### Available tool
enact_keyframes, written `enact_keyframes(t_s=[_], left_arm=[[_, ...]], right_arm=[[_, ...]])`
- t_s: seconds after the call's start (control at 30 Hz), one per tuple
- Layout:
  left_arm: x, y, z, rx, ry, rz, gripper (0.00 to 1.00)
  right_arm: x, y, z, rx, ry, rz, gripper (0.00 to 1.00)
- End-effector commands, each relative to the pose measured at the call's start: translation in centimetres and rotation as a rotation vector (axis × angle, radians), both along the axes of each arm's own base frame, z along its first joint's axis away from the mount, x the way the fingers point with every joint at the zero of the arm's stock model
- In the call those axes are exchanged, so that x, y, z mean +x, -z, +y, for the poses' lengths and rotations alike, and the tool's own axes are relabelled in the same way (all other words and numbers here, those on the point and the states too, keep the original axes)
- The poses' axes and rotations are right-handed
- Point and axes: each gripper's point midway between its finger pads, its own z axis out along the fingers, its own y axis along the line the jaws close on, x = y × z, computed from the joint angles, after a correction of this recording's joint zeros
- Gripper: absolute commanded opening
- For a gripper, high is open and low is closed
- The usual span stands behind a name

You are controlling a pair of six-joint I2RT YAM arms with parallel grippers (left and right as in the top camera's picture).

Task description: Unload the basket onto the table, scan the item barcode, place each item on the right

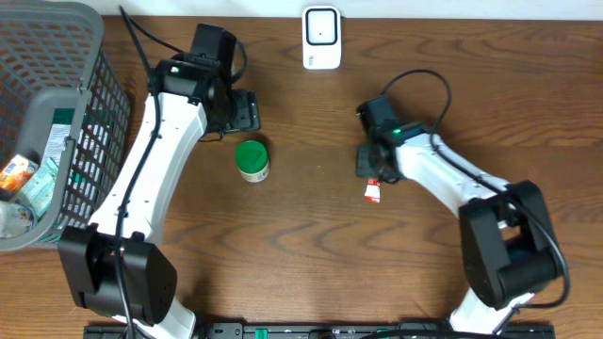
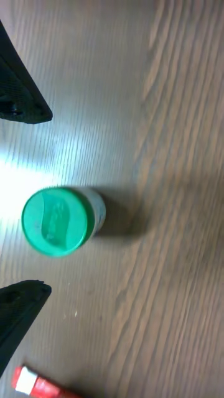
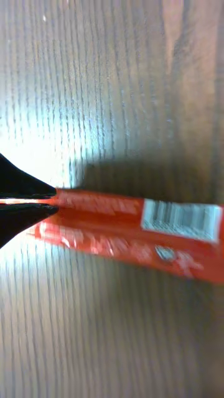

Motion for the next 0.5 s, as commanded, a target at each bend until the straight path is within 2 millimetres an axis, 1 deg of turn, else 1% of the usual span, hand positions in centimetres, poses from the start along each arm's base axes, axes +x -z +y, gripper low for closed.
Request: enact_keyframes(t_s=[0.0, 0.07, 0.1, 0.17, 0.2, 0.27, 0.3, 0.33, 0.4, 0.47], left_arm=[[0.4, -0.7, 2.0, 0.096, -0.029, -0.026, 0.81], [0.2, -0.7, 2.2, 0.105, -0.032, -0.021, 0.81], [0.2, -0.7, 2.2, 0.105, -0.032, -0.020, 0.80], [0.3, -0.4, 2.1, 0.106, -0.032, -0.015, 0.75], [0.3, -0.2, 2.1, 0.108, -0.031, -0.009, 0.72], [0.2, 0.4, 2.1, 0.112, -0.030, 0.009, 0.57], [0.2, 0.9, 2.2, 0.116, -0.029, 0.023, 0.45], [0.1, 1.3, 2.2, 0.118, -0.029, 0.035, 0.38], [-0.1, 2.2, 2.5, 0.139, -0.032, 0.058, 0.31], [-0.1, 3.0, 3.2, 0.185, -0.042, 0.074, 0.31]], right_arm=[[0.2, -2.8, 0.6, 0.102, -0.099, -0.042, 0.05], [0.4, -4.4, 1.0, 0.154, -0.151, -0.073, 0.13], [0.4, -5.5, 1.2, 0.177, -0.170, -0.096, 0.20], [0.3, -7.3, 1.5, 0.217, -0.190, -0.133, 0.28], [0.2, -8.4, 1.8, 0.245, -0.198, -0.151, 0.29], [-0.3, -9.9, 2.6, 0.303, -0.221, -0.168, 0.27], [-0.8, -10.7, 3.5, 0.353, -0.245, -0.171, 0.23], [-1.1, -11.1, 4.0, 0.378, -0.251, -0.166, 0.21], [-1.8, -11.1, 4.7, 0.400, -0.264, -0.145, 0.17], [-2.4, -10.6, 5.2, 0.395, -0.275, -0.120, 0.15]])
